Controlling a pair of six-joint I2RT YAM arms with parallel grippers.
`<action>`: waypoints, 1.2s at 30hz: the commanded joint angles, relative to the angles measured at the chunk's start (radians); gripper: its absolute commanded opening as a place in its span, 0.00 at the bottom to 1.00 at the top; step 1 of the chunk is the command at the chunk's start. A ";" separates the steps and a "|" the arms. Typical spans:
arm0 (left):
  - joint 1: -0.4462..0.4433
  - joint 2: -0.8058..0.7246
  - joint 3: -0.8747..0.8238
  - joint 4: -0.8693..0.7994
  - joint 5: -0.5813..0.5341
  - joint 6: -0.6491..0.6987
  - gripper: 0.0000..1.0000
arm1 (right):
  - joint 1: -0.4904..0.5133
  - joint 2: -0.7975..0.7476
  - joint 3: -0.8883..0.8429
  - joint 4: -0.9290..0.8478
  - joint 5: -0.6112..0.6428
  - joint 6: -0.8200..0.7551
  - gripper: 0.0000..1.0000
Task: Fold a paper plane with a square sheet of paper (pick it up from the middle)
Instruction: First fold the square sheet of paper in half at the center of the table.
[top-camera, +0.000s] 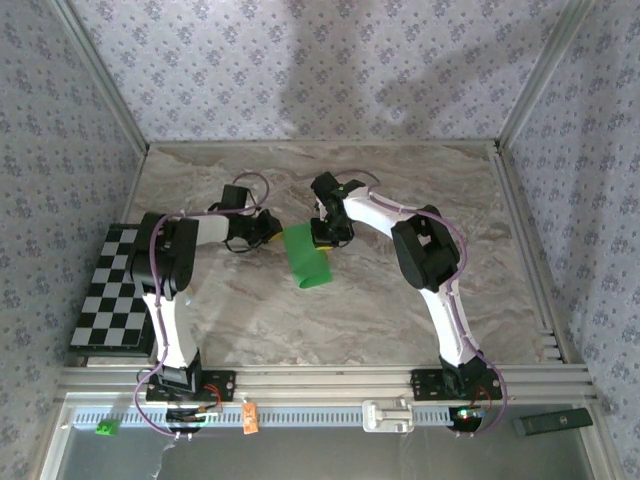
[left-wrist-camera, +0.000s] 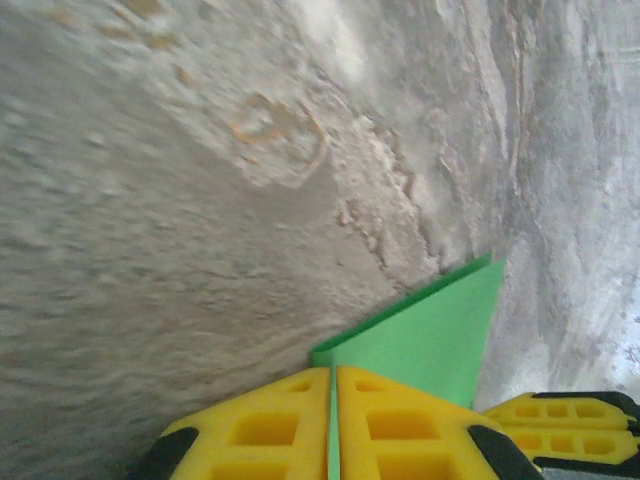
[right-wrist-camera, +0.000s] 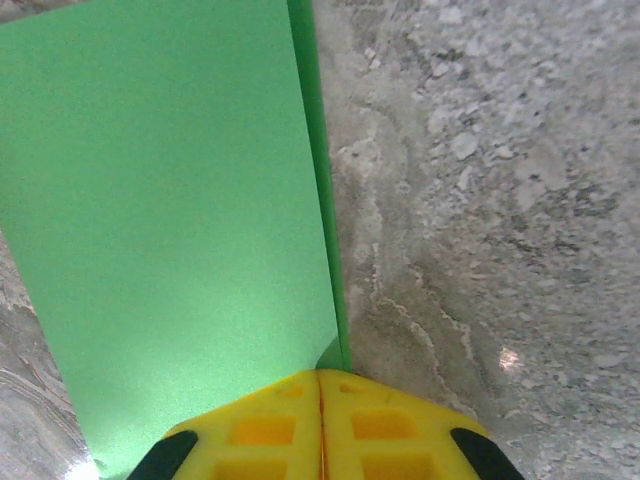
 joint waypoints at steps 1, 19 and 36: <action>0.008 -0.076 -0.003 -0.048 -0.076 0.002 0.11 | -0.014 0.097 -0.075 -0.128 0.168 -0.005 0.08; -0.082 0.070 0.080 -0.084 -0.170 -0.020 0.10 | -0.011 0.097 -0.095 -0.115 0.161 0.000 0.08; 0.035 -0.020 0.167 -0.222 -0.109 0.008 0.12 | -0.015 0.126 0.060 -0.218 0.137 -0.139 0.08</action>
